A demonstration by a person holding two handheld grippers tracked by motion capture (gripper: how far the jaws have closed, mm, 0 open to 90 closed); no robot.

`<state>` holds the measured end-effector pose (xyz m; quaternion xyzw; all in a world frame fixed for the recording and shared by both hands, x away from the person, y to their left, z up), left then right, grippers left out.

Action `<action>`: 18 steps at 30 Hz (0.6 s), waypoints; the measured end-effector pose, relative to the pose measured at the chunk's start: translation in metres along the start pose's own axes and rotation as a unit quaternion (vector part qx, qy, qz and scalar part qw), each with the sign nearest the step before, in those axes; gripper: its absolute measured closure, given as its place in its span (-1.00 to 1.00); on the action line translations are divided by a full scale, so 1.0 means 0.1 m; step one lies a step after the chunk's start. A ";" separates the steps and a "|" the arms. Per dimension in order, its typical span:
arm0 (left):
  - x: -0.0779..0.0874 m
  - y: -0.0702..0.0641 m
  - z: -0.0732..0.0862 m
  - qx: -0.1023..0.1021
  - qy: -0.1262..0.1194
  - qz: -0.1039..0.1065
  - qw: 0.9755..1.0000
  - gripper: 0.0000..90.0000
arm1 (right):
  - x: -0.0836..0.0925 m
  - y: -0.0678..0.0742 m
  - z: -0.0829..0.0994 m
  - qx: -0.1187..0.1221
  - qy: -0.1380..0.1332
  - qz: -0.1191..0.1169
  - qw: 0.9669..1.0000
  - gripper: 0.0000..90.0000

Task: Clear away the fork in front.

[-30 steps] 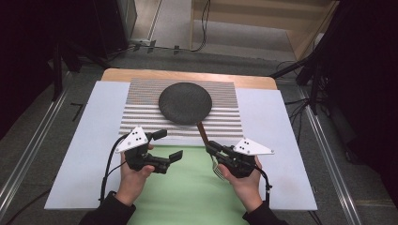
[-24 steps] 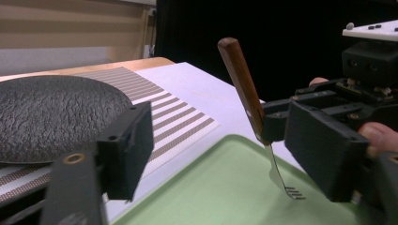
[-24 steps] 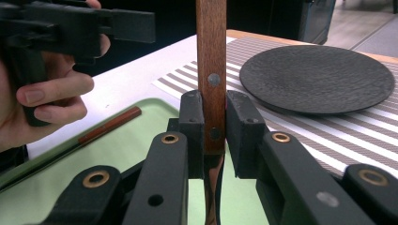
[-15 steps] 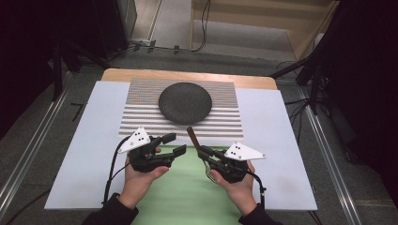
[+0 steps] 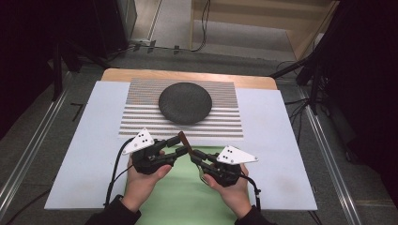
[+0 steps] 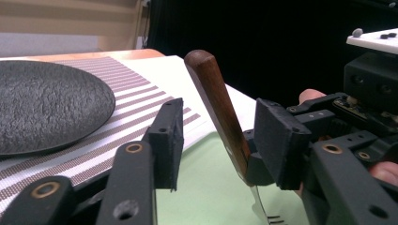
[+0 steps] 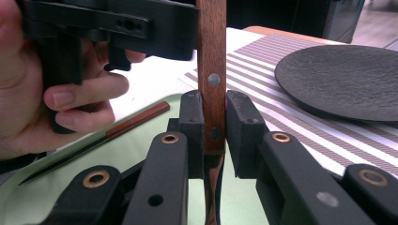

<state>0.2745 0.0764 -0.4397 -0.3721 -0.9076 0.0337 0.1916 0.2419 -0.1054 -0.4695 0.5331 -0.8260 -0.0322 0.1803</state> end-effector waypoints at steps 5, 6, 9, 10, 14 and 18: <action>-0.01 0.00 0.01 0.012 0.008 0.008 1.000 0.32 | -0.04 0.04 0.01 0.007 0.004 -0.001 1.000 0.69; -0.01 0.00 0.01 0.013 0.007 0.012 1.000 0.34 | -0.04 0.05 0.01 0.010 0.005 -0.002 1.000 0.69; -0.01 -0.01 0.02 0.021 0.011 0.013 1.000 0.43 | -0.06 0.07 0.01 0.014 0.009 -0.002 1.000 0.69; -0.01 0.00 0.02 0.026 0.010 0.018 0.999 0.49 | -0.06 0.08 0.01 0.014 0.009 -0.003 1.000 0.69; 0.02 0.01 0.00 0.037 0.005 0.046 0.998 0.73 | -0.09 0.10 0.02 0.017 0.002 -0.021 1.000 0.83; 0.07 0.07 -0.02 0.046 -0.004 0.052 0.998 0.76 | -0.07 0.06 0.01 0.022 -0.020 -0.028 0.999 0.33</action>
Point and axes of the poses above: each handheld gripper's, and its own axes: x roughly backward along the jaws, z roughly out of its underside, y roughly to its left, the point moved 4 cm from there along -x, roughly forward along the jaws, and after that the axes turned 15 degrees about -z, right-handed, at the moved point
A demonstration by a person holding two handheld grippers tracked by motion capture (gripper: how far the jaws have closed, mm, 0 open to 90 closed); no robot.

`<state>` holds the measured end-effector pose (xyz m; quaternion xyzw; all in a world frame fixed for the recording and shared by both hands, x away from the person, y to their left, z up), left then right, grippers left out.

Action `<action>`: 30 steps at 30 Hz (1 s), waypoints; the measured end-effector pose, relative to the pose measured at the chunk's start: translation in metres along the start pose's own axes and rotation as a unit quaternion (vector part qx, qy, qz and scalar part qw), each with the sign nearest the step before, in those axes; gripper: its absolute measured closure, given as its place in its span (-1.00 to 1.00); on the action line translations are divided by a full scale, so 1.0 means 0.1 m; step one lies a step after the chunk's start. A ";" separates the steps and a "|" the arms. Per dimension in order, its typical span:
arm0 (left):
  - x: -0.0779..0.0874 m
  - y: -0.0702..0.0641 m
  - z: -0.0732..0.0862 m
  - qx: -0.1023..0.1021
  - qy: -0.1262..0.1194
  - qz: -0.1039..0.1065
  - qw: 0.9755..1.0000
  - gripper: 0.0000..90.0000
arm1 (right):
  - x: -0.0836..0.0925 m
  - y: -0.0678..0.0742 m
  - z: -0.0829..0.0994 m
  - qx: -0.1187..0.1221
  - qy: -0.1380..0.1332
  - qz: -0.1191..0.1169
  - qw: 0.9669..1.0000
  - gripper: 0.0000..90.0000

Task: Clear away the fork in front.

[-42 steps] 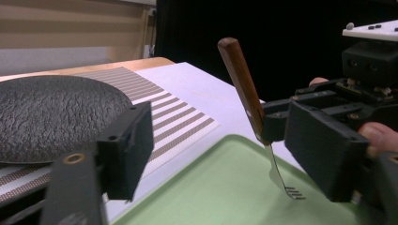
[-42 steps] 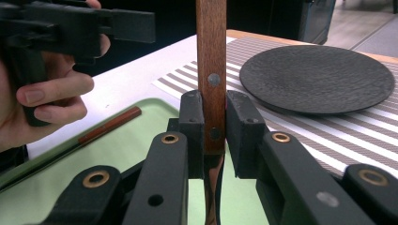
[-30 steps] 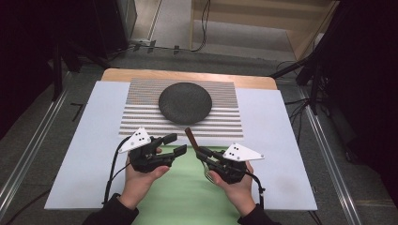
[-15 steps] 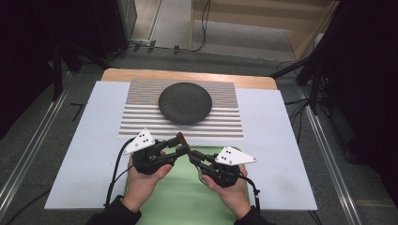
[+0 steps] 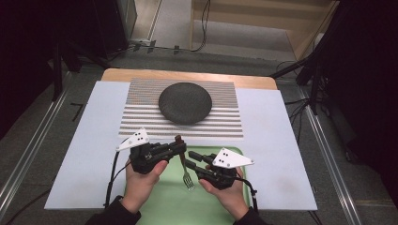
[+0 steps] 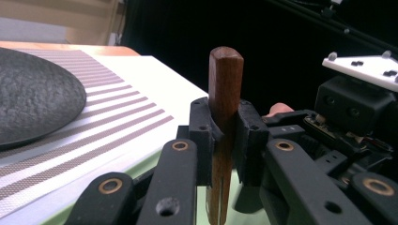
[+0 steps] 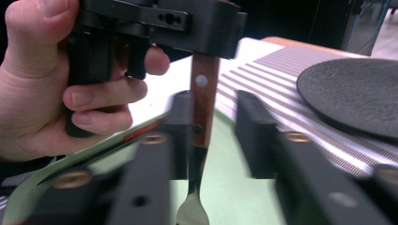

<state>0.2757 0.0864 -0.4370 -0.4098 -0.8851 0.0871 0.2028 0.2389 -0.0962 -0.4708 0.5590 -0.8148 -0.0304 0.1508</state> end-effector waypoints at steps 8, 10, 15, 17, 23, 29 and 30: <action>0.07 0.08 -0.01 0.003 0.002 0.009 1.000 0.77 | 0.17 -0.21 0.00 0.011 -0.034 0.041 0.999 0.05; 0.08 0.10 -0.01 0.003 0.006 0.015 1.000 0.77 | 0.23 -0.26 0.02 0.015 -0.029 0.068 0.997 -0.01; 0.12 0.13 0.00 0.005 0.009 0.024 1.000 0.78 | 0.40 -0.37 0.07 0.003 -0.022 0.102 0.995 -0.08; 0.13 0.14 -0.01 0.003 0.013 0.027 1.000 0.78 | 0.49 -0.40 0.08 0.002 -0.022 0.122 0.992 -0.15; 0.18 0.20 -0.01 0.010 0.029 0.044 0.999 0.78 | 0.76 -0.51 0.11 -0.014 -0.028 0.156 0.987 -0.55; 0.24 0.23 -0.01 0.013 0.033 0.051 0.998 0.78 | 1.01 -0.60 0.17 -0.018 -0.029 0.183 0.982 -0.93; 0.24 0.24 -0.01 0.014 0.034 0.051 0.998 0.78 | 1.04 -0.61 0.18 -0.014 -0.026 0.187 0.982 -1.00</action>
Point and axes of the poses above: each handheld gripper's, and its own axes: x roughly backward along the jaws, z roughly out of its underside, y roughly to its left, the point moved 4 cm from there along -x, roughly forward along the jaws, and after that the axes turned 15 degrees about -z, right-handed, at the moved point
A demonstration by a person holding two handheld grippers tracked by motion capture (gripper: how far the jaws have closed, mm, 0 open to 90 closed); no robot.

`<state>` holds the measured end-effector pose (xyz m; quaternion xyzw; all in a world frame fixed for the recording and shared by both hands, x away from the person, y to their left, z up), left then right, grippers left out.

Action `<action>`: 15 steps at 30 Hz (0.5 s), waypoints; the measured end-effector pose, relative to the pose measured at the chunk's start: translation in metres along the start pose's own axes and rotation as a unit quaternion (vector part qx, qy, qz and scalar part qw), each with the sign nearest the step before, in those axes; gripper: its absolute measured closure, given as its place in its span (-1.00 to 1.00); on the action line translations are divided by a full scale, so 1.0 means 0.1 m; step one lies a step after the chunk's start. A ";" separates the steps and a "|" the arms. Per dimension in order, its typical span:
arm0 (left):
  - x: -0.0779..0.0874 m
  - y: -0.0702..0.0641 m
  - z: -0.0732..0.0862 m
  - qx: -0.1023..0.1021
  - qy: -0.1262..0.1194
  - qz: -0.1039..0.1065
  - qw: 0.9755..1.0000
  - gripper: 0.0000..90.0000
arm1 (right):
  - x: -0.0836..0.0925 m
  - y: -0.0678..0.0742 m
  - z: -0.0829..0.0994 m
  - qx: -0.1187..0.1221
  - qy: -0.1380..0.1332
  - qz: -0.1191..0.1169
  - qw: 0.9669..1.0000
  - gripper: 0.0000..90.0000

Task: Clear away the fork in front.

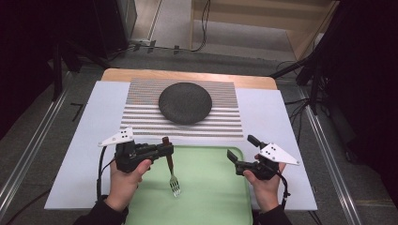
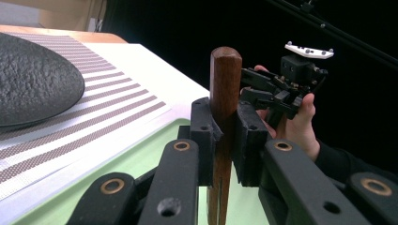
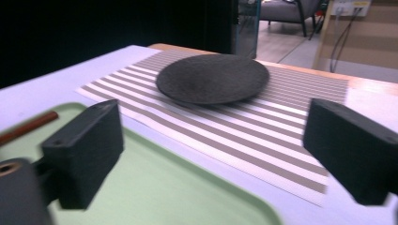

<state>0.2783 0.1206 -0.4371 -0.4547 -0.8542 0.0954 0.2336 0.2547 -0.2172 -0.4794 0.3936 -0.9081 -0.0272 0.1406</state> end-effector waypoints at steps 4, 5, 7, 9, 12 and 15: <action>0.03 0.02 0.00 0.003 0.002 0.000 1.000 0.78 | 0.11 -0.11 0.03 -0.006 -0.001 0.019 1.000 -1.00; 0.04 0.03 0.00 0.003 0.002 0.001 1.000 0.78 | 0.14 -0.14 0.04 -0.008 -0.002 0.025 1.000 -1.00; 0.06 0.04 0.00 0.003 0.002 0.003 1.000 0.78 | 0.19 -0.19 0.06 -0.014 -0.003 0.030 0.999 -1.00; 0.08 0.05 0.00 0.005 0.003 0.004 1.000 0.78 | 0.24 -0.24 0.09 -0.015 -0.003 0.043 0.999 -1.00; 0.11 0.07 0.01 0.009 0.004 0.005 1.000 0.78 | 0.32 -0.31 0.12 -0.019 -0.006 0.051 0.998 -1.00; 0.14 0.09 0.01 0.014 0.004 0.006 1.000 0.78 | 0.39 -0.37 0.15 -0.019 -0.003 0.065 0.998 -1.00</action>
Point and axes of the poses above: each handheld gripper's, and its own axes: x roughly backward along the jaws, z roughly out of its underside, y roughly to its left, the point moved 4 cm from there along -x, roughly forward along the jaws, and after that the axes turned 15 degrees about -z, right-handed, at the moved point
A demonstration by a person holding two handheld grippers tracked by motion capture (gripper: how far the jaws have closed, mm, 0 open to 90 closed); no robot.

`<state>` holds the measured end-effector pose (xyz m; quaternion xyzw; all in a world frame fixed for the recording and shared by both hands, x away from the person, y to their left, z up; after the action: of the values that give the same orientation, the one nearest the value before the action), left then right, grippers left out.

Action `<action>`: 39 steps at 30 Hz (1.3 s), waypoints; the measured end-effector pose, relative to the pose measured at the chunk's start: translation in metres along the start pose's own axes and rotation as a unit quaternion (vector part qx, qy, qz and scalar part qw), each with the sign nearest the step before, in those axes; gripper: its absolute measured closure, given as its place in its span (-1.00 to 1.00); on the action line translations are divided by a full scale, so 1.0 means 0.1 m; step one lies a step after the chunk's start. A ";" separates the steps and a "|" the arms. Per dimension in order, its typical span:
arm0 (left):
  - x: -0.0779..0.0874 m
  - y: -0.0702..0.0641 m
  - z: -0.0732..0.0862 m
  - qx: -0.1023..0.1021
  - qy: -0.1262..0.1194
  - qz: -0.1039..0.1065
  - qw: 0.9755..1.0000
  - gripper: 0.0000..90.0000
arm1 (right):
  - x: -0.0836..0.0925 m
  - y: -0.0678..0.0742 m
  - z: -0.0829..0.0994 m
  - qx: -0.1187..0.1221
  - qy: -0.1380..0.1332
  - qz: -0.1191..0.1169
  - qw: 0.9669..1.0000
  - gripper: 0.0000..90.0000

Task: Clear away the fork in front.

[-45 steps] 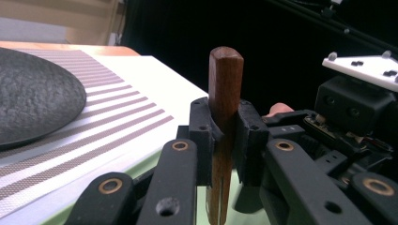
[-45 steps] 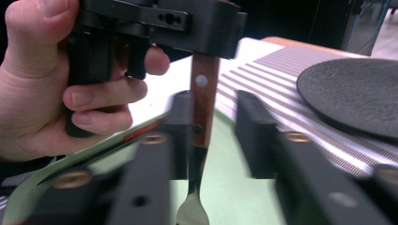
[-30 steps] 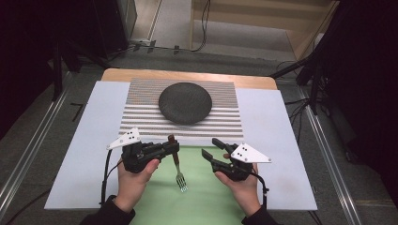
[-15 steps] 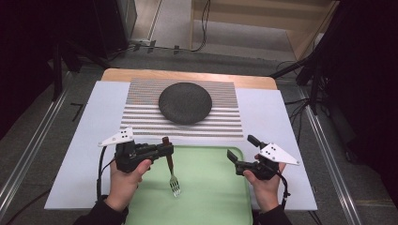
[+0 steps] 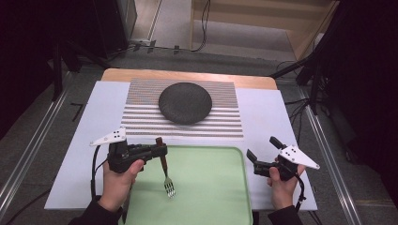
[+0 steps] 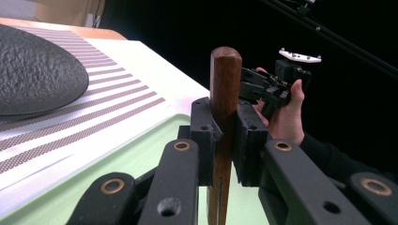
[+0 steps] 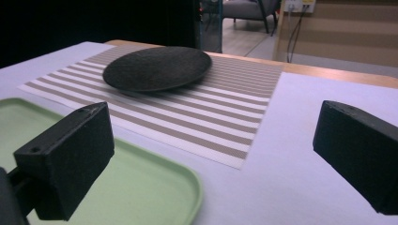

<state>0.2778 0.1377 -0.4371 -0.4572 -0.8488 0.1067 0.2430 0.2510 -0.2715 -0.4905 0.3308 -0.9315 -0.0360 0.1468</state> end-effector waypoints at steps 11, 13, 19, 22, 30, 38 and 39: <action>0.08 0.05 0.04 0.005 0.011 -0.002 1.000 0.78 | 0.20 -0.19 0.09 -0.004 -0.001 0.022 1.000 -1.00; 0.09 0.06 0.05 0.006 0.013 0.000 1.000 0.78 | 0.23 -0.21 0.09 -0.006 -0.005 0.023 1.000 -1.00; 0.15 0.09 0.06 0.011 0.017 0.002 1.000 0.78 | 0.33 -0.28 0.12 -0.011 -0.006 0.034 0.999 -1.00; 0.18 0.11 0.08 0.014 0.021 0.003 1.000 0.78 | 0.38 -0.32 0.13 -0.015 -0.007 0.038 0.999 -1.00; 0.23 0.16 0.15 0.019 0.036 0.006 0.999 0.78 | 0.44 -0.35 0.17 -0.011 0.001 0.049 0.999 -1.00; 0.23 0.18 0.22 0.027 0.057 0.023 0.998 0.78 | 0.48 -0.37 0.20 -0.013 0.000 0.051 0.999 -1.00; 0.23 0.18 0.23 0.025 0.059 0.023 0.998 0.78 | 0.48 -0.37 0.20 -0.011 -0.002 0.050 0.999 -1.00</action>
<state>0.2692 0.1675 -0.4567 -0.4762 -0.8191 0.1064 0.3016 0.2319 -0.3308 -0.5032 0.2823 -0.9466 -0.0399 0.1504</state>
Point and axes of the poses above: each handheld gripper's, and its own axes: x roughly backward along the jaws, z roughly out of its underside, y roughly to its left, the point moved 4 cm from there along -x, roughly forward along the jaws, and after that the axes turned 15 degrees about -z, right-handed, at the moved point
